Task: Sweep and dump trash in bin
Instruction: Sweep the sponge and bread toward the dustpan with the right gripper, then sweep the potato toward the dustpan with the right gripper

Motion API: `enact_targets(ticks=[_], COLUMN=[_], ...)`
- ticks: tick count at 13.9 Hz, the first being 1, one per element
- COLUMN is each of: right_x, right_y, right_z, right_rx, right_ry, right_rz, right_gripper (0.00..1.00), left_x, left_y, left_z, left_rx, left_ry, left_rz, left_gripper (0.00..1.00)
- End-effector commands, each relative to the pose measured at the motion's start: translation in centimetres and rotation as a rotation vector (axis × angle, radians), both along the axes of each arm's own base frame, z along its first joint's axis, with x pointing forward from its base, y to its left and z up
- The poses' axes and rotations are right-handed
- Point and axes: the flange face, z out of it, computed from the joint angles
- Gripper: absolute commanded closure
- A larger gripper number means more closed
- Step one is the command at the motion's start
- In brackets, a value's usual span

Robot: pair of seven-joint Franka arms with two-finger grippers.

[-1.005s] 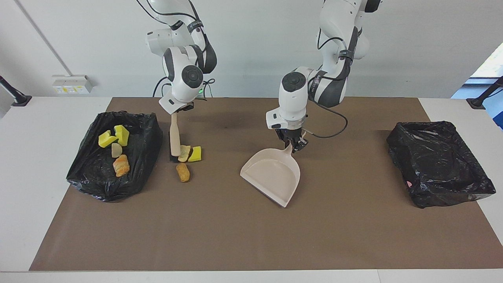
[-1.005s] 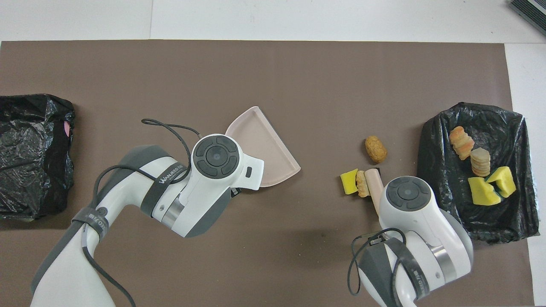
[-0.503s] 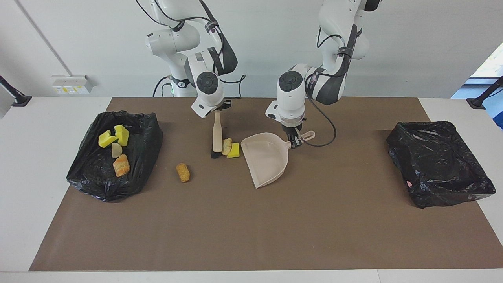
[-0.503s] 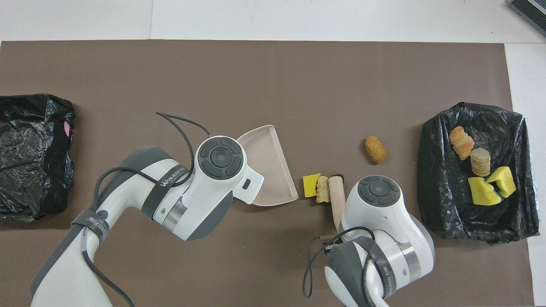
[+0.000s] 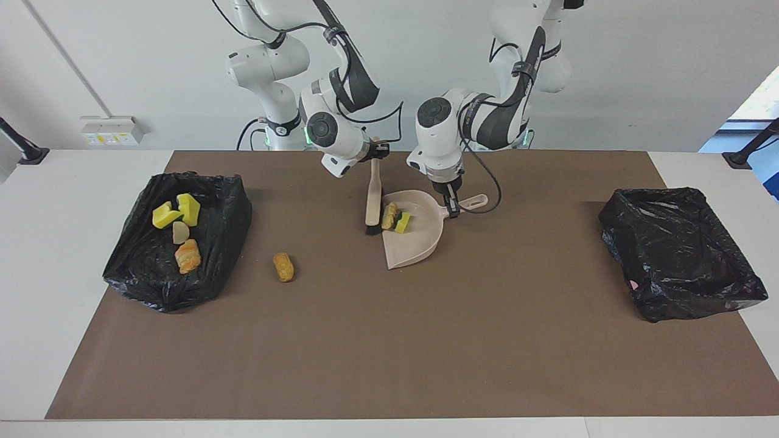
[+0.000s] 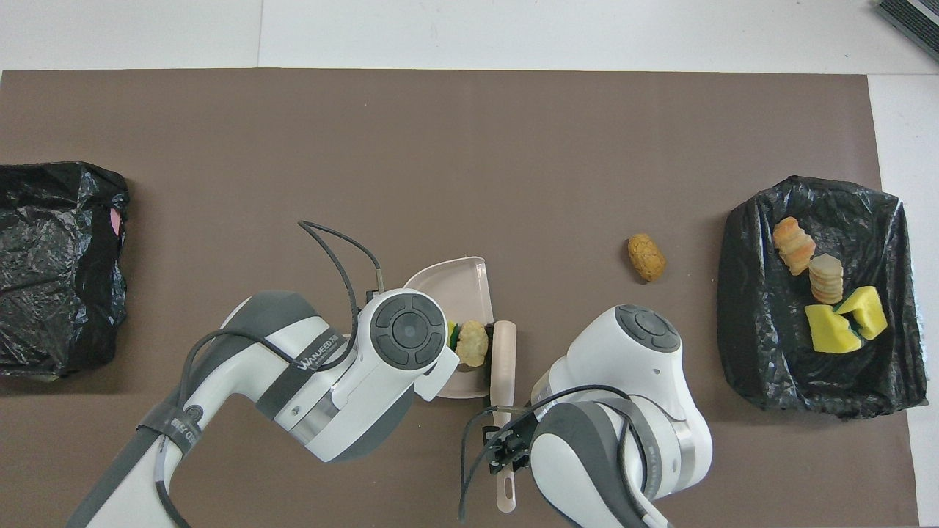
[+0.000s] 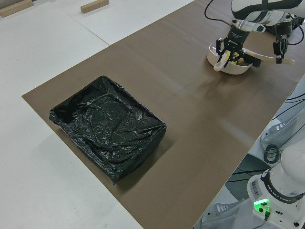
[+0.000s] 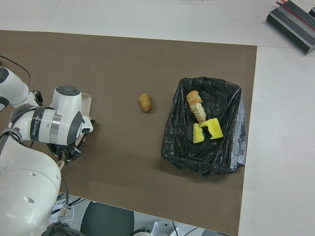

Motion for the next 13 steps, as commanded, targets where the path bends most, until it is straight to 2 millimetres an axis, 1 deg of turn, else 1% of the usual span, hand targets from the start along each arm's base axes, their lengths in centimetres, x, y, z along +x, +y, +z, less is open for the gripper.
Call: enact_targets(ticks=[1, 2, 4, 6, 7, 8, 10, 11, 12, 13], right_x=[2.1, 2.7, 4.0, 5.8, 7.0, 7.8, 9.0, 9.7, 10.9, 12.0], right_y=[0.8, 0.3, -1.8, -4.9, -6.6, -8.0, -10.2, -12.0, -14.2, -16.0], right_z=[2.3, 3.7, 6.7, 9.8, 10.8, 11.0, 10.3, 10.1, 9.5, 9.0], right_rx=[0.072, 0.076, 0.039, -0.044, -0.108, -0.183, -0.342, -0.4, -0.46, -0.524], right_ry=[0.002, -0.002, -0.027, -0.058, -0.091, -0.121, -0.225, -0.259, -0.284, -0.308], right_rz=[0.012, 0.021, 0.042, 0.09, 0.117, 0.153, 0.269, 0.32, 0.372, 0.43], right_gripper=[1.0, 1.0, 1.0, 1.0, 1.0, 1.0, 1.0, 1.0, 1.0, 1.0], left_x=[-0.9, -0.7, -0.6, 0.2, 0.5, 0.7, 1.2, 1.7, 2.4, 3.0], left_y=[1.0, 1.2, 1.3, 1.8, 2.0, 2.0, 1.7, 1.3, 0.7, 0.2], left_z=[0.0, 0.1, 0.0, -0.3, -0.3, -0.3, 0.0, 0.0, 0.5, 0.6], left_rx=[0.016, 0.013, 0.008, -0.006, -0.032, -0.049, -0.066, -0.09, -0.111, -0.117], left_ry=[-0.002, -0.004, -0.003, -0.009, -0.003, 0.0, -0.009, -0.003, -0.002, -0.001], left_rz=[-0.017, -0.007, 0.004, 0.026, 0.087, 0.138, 0.154, 0.173, 0.187, 0.191], left_gripper=[1.0, 1.0, 1.0, 1.0, 1.0, 1.0, 1.0, 1.0, 1.0, 1.0])
